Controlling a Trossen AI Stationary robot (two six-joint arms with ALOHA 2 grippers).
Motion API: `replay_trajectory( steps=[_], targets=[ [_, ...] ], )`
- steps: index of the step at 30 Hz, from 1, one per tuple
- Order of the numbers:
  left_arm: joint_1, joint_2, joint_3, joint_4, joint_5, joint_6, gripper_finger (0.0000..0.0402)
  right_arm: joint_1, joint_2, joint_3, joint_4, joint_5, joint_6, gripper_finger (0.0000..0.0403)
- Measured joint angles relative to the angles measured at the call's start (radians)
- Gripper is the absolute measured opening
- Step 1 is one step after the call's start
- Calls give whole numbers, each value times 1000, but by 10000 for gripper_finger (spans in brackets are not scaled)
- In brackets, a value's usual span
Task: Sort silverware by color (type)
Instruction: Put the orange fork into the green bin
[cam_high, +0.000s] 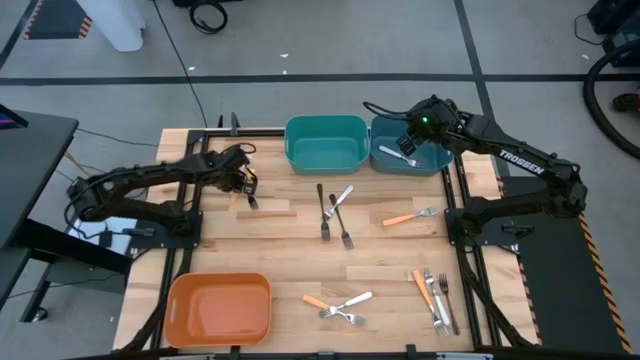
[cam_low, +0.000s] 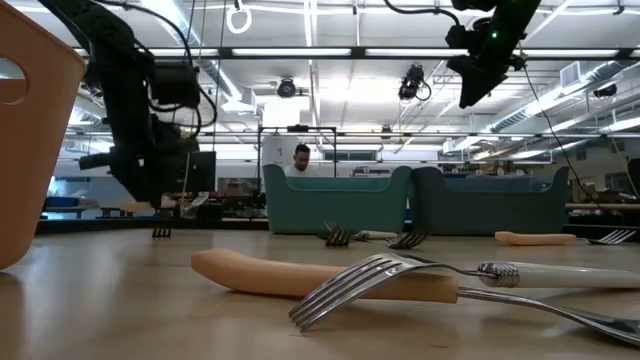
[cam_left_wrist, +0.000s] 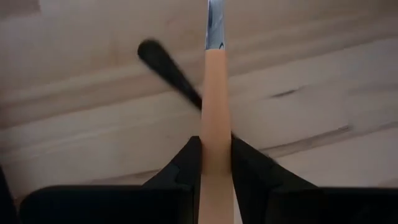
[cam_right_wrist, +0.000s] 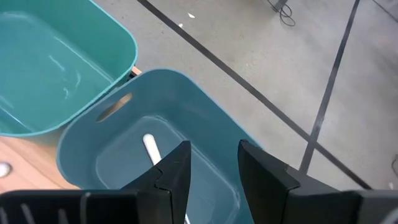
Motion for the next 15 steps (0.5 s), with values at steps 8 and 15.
replay_trajectory(
  steps=[8, 15],
  targets=[
    [0, -140, 156, 21, -11, 180, 69, 0, 0, 0, 2, -24, 94, 138],
    [1, -130, 370, 271, -14, 554, 69, 0, 7, 0, 3, -18, 196, 138]
  ],
)
